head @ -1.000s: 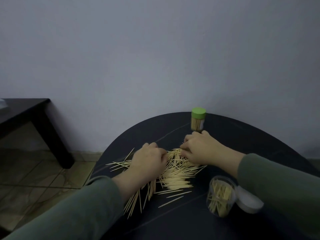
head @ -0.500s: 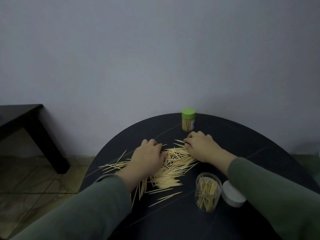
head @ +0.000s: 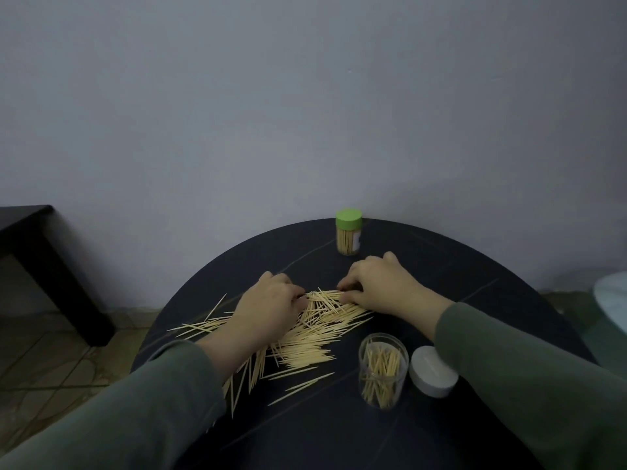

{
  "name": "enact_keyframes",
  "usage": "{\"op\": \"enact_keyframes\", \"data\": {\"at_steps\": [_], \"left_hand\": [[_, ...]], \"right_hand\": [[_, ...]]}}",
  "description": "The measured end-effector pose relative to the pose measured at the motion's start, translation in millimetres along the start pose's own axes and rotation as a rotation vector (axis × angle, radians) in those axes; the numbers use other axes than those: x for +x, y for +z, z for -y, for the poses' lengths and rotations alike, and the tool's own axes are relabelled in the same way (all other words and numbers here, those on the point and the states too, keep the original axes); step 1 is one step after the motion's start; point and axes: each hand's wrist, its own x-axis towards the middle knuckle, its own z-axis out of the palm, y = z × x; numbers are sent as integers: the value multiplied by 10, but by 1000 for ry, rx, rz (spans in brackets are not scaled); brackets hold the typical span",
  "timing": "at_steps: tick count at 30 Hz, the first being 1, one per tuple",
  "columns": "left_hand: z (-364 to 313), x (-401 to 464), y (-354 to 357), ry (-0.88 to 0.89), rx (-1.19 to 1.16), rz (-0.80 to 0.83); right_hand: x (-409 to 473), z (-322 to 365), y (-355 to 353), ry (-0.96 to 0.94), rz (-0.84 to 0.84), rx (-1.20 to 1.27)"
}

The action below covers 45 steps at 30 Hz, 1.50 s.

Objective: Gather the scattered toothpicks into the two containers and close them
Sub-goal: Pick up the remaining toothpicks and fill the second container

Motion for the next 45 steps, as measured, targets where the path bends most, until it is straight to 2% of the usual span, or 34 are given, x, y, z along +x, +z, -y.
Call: {"op": "enact_keyframes", "data": {"at_steps": [9, 18, 33, 40, 45], "left_hand": [[-127, -55, 2, -19, 1, -106], [-142, -55, 12, -33, -16, -120], [-148, -56, -82, -51, -33, -111], [-161, -72, -230, -29, 139, -51], [-210, -107, -347, -21, 210, -75]], "right_hand": [[-17, 59, 22, 4, -73, -115], [-47, 39, -8, -18, -1, -215], [-116, 29, -61, 27, 18, -103], [-242, 14, -112, 54, 6, -100], [-382, 11, -177, 80, -66, -35]]}}
